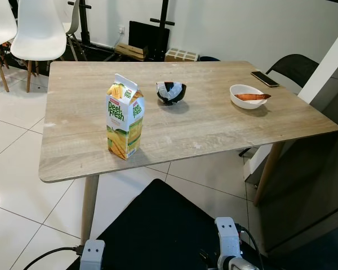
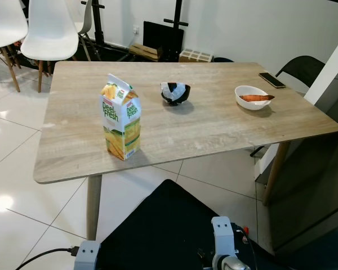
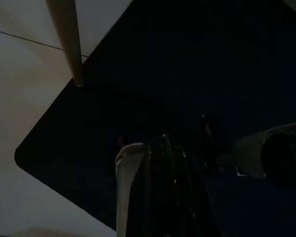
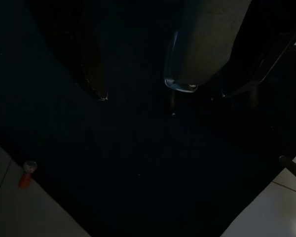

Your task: Restocking fridge

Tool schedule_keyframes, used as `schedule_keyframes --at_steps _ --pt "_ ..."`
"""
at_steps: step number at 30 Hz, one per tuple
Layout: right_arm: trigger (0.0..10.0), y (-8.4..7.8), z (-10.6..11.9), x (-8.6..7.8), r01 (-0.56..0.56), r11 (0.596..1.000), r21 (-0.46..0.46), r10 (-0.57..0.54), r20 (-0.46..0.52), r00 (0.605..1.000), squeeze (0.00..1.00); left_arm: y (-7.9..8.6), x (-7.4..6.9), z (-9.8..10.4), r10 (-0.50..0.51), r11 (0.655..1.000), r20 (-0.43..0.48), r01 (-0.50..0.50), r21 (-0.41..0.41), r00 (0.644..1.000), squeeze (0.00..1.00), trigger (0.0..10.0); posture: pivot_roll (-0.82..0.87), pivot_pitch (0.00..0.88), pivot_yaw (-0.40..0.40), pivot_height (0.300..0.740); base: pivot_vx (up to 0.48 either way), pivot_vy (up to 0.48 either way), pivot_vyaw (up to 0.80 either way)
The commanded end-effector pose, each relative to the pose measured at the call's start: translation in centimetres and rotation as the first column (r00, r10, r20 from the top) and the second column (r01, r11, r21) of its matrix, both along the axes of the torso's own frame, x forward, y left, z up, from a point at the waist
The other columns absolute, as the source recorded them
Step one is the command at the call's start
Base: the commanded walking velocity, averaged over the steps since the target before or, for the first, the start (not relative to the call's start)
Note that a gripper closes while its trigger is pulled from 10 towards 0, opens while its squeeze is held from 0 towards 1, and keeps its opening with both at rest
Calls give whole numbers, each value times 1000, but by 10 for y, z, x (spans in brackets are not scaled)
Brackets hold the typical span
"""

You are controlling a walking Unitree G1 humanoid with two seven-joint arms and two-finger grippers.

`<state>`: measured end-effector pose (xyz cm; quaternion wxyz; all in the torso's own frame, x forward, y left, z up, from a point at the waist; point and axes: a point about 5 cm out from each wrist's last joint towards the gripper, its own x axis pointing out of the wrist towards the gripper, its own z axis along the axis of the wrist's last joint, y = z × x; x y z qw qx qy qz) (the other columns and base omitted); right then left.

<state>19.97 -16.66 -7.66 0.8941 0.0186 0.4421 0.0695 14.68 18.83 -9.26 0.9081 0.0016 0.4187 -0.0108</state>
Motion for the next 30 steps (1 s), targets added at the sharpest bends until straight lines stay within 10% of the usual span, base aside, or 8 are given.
schedule_keyframes --at_steps 1,7,24,30 --pt "10000 -4 -1 -2 3 1000 -15 -3 -12 1000 0 -3 -3 -2 -4 1000 -18 4 -4 1000 0 10000 12 7 -133 740 0 0 0" --pt "10000 -9 -1 -3 19 999 -30 -19 -9 1000 0 -25 -7 -5 -22 1000 -26 22 -9 999 0 10000 -2 14 -114 740 0 0 0" --pt "10000 -12 -4 -9 51 998 -25 -52 -20 998 0 -3 15 4 -10 999 10 10 30 1000 0 10000 2 16 -95 740 0 0 0" --pt "10000 -10 -4 -9 41 999 -27 -42 -21 999 0 -6 3 0 -3 999 -5 3 33 1000 0 10000 12 23 -102 740 0 0 0"
